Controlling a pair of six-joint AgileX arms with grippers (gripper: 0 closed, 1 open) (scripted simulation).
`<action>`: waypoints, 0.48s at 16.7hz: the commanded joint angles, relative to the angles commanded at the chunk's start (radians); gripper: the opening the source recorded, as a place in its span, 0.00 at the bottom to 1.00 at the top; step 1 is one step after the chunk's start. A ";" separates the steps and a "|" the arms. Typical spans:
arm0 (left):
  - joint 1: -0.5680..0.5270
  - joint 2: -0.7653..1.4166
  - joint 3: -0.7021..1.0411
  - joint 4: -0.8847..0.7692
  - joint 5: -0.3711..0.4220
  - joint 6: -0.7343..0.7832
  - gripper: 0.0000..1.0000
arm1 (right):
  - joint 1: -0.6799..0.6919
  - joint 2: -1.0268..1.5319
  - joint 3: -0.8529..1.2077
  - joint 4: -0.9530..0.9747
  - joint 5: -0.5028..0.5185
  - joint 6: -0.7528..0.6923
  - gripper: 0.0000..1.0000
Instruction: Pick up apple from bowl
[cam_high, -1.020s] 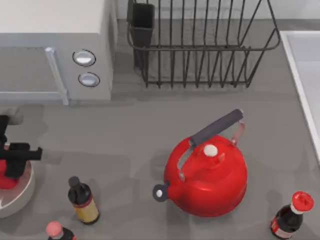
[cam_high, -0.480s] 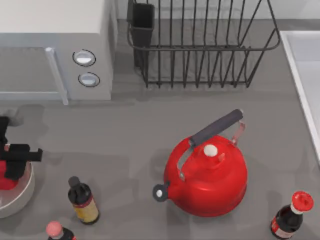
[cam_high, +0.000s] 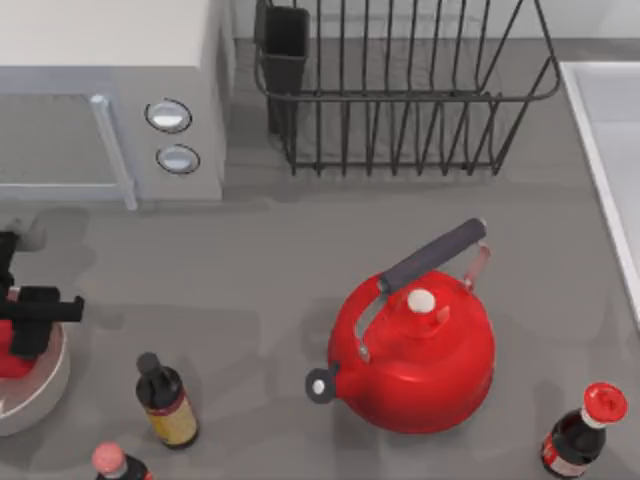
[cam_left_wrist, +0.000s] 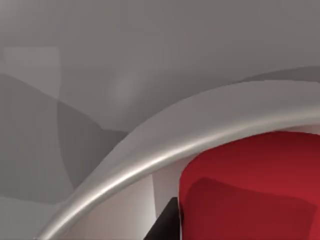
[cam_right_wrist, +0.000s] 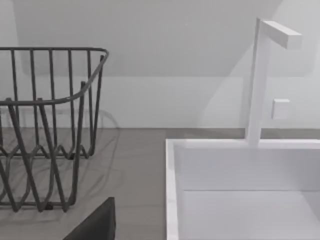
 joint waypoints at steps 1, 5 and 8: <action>0.000 0.004 0.023 -0.023 0.000 0.000 0.00 | 0.000 0.000 0.000 0.000 0.000 0.000 1.00; -0.003 0.020 0.217 -0.218 0.000 -0.002 0.00 | 0.000 0.000 0.000 0.000 0.000 0.000 1.00; -0.006 0.022 0.460 -0.467 -0.001 -0.005 0.00 | 0.000 0.000 0.000 0.000 0.000 0.000 1.00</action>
